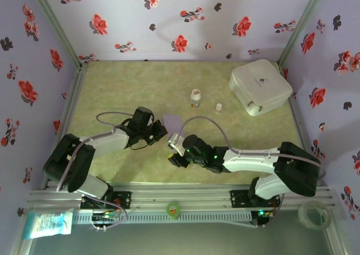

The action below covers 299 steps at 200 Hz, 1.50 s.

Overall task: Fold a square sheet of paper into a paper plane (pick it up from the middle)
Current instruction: Third fold the triangle at the center of the table.

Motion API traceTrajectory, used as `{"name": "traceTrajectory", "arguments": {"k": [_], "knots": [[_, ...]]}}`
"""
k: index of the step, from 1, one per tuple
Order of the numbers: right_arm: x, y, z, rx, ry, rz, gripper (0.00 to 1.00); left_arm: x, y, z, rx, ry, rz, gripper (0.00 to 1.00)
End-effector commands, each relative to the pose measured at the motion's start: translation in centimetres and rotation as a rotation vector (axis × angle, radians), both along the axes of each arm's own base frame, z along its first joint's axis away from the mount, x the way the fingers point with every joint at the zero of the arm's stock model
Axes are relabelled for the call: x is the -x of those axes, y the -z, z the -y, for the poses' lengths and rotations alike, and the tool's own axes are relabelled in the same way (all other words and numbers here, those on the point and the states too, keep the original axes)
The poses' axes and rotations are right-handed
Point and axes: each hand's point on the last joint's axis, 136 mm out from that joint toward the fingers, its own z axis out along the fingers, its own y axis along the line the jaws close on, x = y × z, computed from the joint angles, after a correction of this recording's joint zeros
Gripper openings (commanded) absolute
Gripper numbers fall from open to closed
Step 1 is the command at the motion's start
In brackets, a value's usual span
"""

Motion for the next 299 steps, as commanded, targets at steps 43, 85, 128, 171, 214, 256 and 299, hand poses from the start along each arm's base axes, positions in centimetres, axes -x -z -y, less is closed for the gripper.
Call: {"name": "traceTrajectory", "arguments": {"k": [43,85,128,171,214,256,299], "knots": [[-2.3,0.0,-0.5,0.084,0.050,0.259,0.50,0.0,-0.9,0.6,0.032,0.003,0.001,0.00],[-1.8,0.5,-0.7,0.088,0.023,0.285,0.49,0.2,-0.7,0.5,0.031,0.002,-0.003,0.00],[-1.9,1.8,-0.7,0.121,0.035,0.307,0.49,0.1,-0.8,0.5,0.031,0.005,0.003,0.00],[-2.8,1.8,-0.5,0.143,0.078,0.367,0.46,0.2,-0.7,0.5,0.028,0.010,0.003,0.00],[-3.0,2.4,-0.5,0.160,0.085,0.371,0.41,0.1,-0.5,0.6,0.028,0.009,-0.003,0.00],[-2.9,2.7,-0.5,0.162,0.087,0.367,0.37,0.1,-0.4,0.7,0.031,0.009,-0.003,0.00],[-3.1,2.2,-0.5,0.136,0.109,0.368,0.32,0.1,-0.1,0.7,0.032,0.009,-0.009,0.00]]}}
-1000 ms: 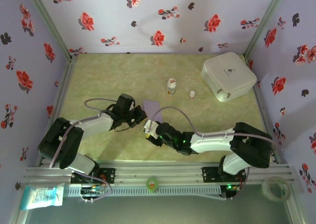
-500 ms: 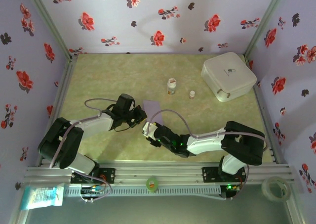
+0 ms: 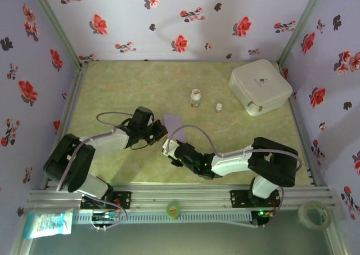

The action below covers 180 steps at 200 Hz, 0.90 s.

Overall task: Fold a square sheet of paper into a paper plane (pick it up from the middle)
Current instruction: Third fold the triangle at the center of the table.

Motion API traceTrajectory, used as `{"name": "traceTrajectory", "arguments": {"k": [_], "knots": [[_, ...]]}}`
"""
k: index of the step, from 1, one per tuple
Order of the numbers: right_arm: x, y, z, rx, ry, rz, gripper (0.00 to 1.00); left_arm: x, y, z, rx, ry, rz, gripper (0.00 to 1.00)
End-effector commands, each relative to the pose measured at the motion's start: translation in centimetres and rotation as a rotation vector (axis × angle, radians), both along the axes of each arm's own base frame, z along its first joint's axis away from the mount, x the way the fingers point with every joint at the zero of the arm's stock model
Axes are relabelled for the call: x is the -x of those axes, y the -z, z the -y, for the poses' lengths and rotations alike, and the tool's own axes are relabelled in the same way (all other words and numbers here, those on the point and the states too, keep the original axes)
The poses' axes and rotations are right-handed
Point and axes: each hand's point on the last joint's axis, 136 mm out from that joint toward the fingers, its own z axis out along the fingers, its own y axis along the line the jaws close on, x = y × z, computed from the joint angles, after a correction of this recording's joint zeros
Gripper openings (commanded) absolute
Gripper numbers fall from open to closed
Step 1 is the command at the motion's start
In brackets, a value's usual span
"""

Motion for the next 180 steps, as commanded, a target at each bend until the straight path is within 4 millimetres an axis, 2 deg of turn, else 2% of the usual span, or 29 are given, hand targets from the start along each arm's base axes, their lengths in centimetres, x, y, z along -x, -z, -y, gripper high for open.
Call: {"name": "traceTrajectory", "arguments": {"k": [1,38,83,113,152,180], "knots": [[-0.10,-0.32,0.02,-0.025,0.023,0.014,0.32,0.17,0.06,0.47,0.019,0.008,-0.010,0.00],[0.16,-0.20,-0.02,-0.046,0.023,-0.010,0.26,0.18,0.21,0.47,0.017,0.008,-0.013,0.00],[0.06,-0.35,0.26,-0.066,0.049,-0.022,0.23,0.25,0.22,0.43,0.017,0.009,-0.012,0.00],[0.02,-0.39,0.41,-0.073,0.062,-0.029,0.17,0.28,0.25,0.39,0.016,0.008,-0.013,0.00],[-0.05,-0.54,0.37,-0.087,0.072,-0.031,0.16,0.33,0.45,0.34,0.012,0.008,-0.017,0.00],[-0.07,-0.63,0.08,-0.090,0.065,-0.029,0.20,0.37,0.47,0.33,0.012,0.009,-0.017,0.00]]}}
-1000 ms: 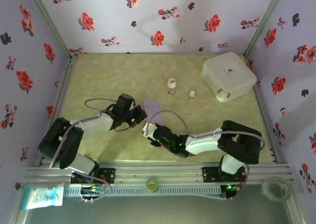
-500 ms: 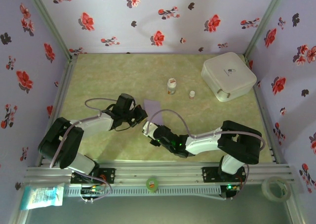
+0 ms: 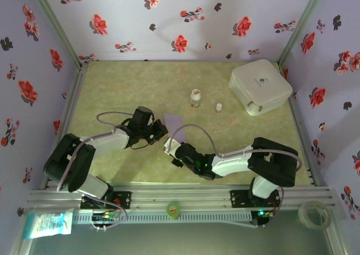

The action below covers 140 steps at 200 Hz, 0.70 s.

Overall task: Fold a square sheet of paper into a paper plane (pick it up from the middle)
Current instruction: Third fold the triangle at the center of the table.

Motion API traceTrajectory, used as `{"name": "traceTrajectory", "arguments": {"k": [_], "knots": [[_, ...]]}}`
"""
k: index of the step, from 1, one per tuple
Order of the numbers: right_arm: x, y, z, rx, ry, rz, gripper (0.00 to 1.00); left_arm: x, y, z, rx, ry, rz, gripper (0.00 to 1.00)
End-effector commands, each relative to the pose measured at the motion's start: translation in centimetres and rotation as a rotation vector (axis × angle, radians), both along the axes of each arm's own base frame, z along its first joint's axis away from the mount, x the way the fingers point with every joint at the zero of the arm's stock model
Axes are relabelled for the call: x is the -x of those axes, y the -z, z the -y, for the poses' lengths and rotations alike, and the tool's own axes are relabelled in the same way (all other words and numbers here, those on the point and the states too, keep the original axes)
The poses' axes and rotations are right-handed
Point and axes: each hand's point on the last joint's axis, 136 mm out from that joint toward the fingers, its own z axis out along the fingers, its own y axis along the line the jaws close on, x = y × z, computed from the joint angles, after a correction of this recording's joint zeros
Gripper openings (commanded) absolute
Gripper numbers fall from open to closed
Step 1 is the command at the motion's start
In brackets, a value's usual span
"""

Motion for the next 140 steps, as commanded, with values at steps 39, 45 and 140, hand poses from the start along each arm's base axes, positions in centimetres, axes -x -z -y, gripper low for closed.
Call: {"name": "traceTrajectory", "arguments": {"k": [39,45,140], "knots": [[-0.26,-0.98,-0.62,-0.057,0.022,0.019,0.22,0.61,0.71,0.12,0.002,0.007,-0.029,0.00],[-0.27,-1.00,-0.61,-0.059,0.024,0.020,0.22,0.63,0.73,0.09,0.001,0.008,-0.028,0.00],[-0.39,-0.51,-0.03,-0.050,0.056,0.001,0.04,0.66,0.68,0.07,0.000,0.009,-0.027,0.00]]}}
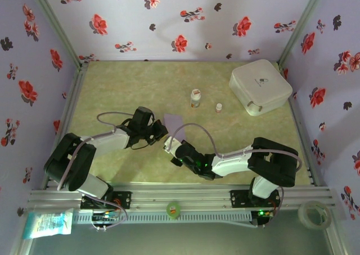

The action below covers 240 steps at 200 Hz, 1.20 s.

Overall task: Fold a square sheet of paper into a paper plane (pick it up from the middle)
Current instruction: Third fold the triangle at the center of the table.

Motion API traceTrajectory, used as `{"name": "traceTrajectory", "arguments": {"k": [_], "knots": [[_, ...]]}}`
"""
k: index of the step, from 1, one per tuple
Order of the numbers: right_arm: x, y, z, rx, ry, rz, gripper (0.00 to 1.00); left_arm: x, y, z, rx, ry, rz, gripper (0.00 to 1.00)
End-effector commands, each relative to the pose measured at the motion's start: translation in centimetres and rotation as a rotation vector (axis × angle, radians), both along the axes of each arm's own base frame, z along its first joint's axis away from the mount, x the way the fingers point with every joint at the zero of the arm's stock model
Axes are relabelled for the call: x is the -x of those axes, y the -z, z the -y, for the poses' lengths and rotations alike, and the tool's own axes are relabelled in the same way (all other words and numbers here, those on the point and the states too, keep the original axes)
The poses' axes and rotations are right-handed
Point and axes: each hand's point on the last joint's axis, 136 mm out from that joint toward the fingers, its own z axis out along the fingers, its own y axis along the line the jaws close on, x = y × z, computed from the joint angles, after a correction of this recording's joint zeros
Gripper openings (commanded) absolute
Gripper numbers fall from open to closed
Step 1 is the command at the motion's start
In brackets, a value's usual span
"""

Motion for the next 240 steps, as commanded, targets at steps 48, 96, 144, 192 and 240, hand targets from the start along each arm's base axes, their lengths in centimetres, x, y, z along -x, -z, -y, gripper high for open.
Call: {"name": "traceTrajectory", "arguments": {"k": [48,96,144,192,240], "knots": [[-0.1,0.0,0.6,-0.017,0.058,-0.023,0.00,0.3,-0.1,-0.5,-0.005,-0.004,-0.010,0.14],[0.9,-0.4,0.9,-0.186,0.044,-0.329,0.00,-0.4,-2.6,-4.1,-0.077,-0.062,0.072,0.39],[1.5,-0.7,0.5,-0.321,0.010,-0.566,0.00,-2.4,-6.2,-3.2,0.047,-0.007,0.171,0.40],[0.9,-1.9,0.4,-0.434,0.012,-0.680,0.00,-3.8,-6.6,-0.7,0.025,0.159,0.162,0.35],[0.8,-1.9,-0.2,-0.442,-0.003,-0.713,0.00,-6.1,-5.0,1.8,-0.064,0.295,0.125,0.29]]}}
